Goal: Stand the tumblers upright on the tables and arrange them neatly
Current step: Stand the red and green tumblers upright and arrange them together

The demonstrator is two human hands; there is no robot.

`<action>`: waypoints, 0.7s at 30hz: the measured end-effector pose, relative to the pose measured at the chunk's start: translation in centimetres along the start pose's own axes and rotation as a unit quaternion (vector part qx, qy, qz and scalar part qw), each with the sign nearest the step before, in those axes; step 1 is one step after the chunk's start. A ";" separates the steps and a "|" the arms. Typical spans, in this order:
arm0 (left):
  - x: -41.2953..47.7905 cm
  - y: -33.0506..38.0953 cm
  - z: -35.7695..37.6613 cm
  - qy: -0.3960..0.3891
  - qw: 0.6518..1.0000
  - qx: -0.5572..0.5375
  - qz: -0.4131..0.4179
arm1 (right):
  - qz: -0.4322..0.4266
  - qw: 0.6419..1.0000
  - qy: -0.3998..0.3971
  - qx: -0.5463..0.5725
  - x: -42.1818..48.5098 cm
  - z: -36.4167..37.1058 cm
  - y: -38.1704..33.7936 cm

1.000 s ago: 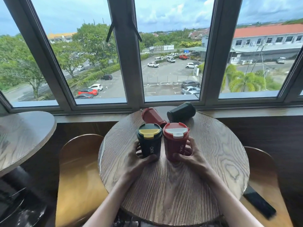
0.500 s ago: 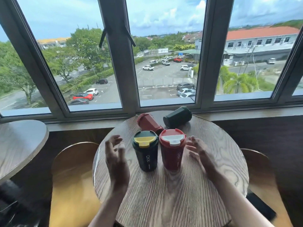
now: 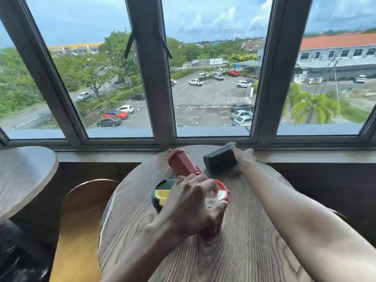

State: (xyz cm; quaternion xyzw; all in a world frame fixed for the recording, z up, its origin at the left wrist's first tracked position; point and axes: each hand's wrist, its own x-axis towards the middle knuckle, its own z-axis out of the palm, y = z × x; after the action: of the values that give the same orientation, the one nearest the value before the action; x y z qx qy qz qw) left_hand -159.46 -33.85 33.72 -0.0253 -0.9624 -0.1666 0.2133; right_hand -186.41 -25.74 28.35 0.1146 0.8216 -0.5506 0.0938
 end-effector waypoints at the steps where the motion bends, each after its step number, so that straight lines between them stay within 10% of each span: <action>1: 0.0 -0.2 0.0 0.002 1.000 -0.009 -0.001 | 0.002 1.000 0.001 -0.005 0.5 0.2 -0.2; 12: -0.3 0.2 -0.2 -0.006 1.000 0.002 -0.004 | -0.070 0.981 -0.092 0.153 0.7 0.1 1.6; 21: -2.3 0.6 0.7 0.036 0.999 0.006 -0.018 | -0.386 0.913 -0.126 0.034 -6.5 -1.4 3.2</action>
State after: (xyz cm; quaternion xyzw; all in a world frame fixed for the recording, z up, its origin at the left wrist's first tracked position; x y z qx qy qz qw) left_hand -157.55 -33.03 32.34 -0.0008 -0.9553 -0.1659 0.2446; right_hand -179.35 -23.85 27.86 -0.2784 0.7640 -0.5814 -0.0273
